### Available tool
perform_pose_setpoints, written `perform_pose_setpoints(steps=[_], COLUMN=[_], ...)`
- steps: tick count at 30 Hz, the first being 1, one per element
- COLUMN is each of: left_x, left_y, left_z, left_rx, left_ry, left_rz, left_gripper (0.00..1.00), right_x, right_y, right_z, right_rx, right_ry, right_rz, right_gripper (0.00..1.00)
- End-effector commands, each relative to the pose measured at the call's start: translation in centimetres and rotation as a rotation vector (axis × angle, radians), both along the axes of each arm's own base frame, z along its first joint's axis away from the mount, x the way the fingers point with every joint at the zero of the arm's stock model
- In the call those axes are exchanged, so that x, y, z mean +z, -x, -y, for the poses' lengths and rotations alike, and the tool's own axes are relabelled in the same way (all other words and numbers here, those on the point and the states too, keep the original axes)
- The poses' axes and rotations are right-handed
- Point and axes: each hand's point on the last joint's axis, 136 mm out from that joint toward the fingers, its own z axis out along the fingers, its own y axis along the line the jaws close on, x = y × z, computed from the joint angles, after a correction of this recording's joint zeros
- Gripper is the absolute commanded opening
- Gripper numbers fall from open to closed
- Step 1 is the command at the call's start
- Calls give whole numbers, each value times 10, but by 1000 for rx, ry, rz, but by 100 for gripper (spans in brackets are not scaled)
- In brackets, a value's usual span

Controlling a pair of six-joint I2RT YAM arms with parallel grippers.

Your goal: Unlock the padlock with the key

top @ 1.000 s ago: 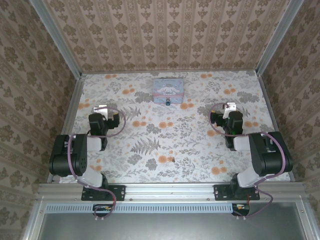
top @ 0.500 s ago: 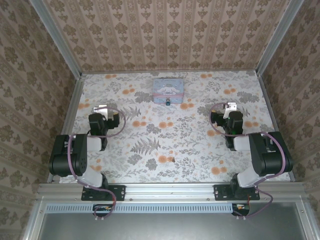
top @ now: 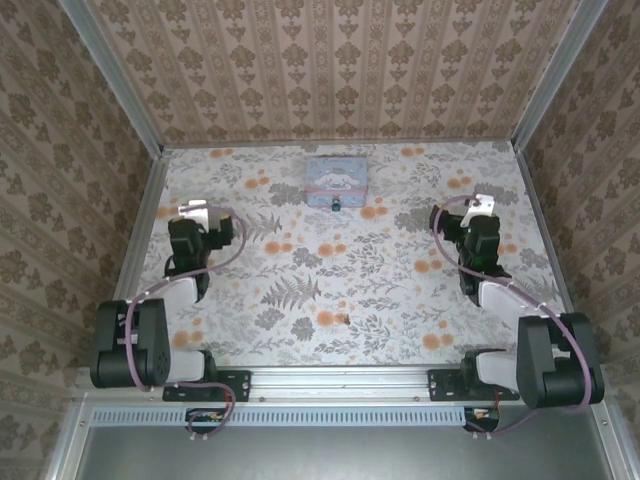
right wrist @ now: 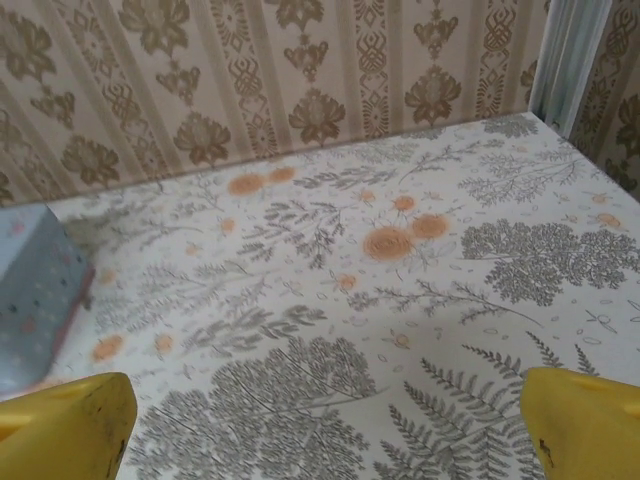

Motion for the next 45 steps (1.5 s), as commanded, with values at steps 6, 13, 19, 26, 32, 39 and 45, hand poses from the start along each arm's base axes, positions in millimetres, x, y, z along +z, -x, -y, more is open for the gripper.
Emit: perform_pose_setpoints(steps=[6,13,19,26,32,39,45], left_x=[17,19,6,-15,-30,-41,-42], left_y=[-16,-55,-88,-121,-143,-159,-159], left_z=[22,82,160,210,232,258,287], left_rx=[3,-139,-365,-443,-469,-507,-556], left_ry=[244,436,535,615,679,720,713], left_rz=[-183,-310,-432,-500,-528,-552,-577], left_gripper=[100,100,100,100,100,100,100], right_x=[-2,-22,-43,-67,-79,-89,-90], right_y=[-9,-41,-84,-131,-161,-184,-190], right_z=[-65,-108,-133,-173,-193,-203,-217], right_rx=[260,318,304,320,302,262,286], right_ry=[-402,-542,-678,-754,-771,-771,-770], right_rz=[-127,-338,-436,-516,-535,-539,-545], right_gripper=[99,91,83,77,74,74,69])
